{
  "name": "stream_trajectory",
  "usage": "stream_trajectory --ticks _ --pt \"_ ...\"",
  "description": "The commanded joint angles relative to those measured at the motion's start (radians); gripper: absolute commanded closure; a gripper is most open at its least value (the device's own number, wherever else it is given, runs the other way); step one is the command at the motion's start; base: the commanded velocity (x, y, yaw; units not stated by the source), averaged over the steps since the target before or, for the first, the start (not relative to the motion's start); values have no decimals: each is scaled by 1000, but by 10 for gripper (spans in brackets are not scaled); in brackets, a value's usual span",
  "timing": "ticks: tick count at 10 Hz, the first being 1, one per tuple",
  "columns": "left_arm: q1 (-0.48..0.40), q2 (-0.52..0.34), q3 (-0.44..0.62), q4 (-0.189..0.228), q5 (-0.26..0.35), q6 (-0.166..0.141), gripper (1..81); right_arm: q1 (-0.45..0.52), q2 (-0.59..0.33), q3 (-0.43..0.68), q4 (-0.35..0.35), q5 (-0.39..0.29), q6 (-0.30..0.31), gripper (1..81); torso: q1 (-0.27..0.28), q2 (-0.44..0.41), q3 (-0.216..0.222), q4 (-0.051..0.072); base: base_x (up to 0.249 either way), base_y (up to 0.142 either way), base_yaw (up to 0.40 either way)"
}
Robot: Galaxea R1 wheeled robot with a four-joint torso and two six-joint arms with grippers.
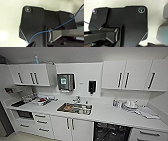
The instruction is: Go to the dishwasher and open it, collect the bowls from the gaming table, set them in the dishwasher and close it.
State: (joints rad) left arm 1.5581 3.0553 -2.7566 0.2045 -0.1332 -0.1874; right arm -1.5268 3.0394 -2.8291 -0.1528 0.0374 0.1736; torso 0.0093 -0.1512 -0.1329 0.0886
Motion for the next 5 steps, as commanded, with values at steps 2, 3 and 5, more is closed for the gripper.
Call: stream_trajectory --ticks 2,3,5 --pt "-39 2 2 -4 41 0 10 53 -3 -2 12 -44 0 10 0 0 0 0 0 0 350" --pt "-39 2 2 -4 40 0 10 53 -1 -2 12 -44 0 10 0 0 0 0 0 0 352" --pt "-43 2 2 -4 40 -1 10 55 0 -2 12 -44 0 10 0 0 0 0 0 0 354"
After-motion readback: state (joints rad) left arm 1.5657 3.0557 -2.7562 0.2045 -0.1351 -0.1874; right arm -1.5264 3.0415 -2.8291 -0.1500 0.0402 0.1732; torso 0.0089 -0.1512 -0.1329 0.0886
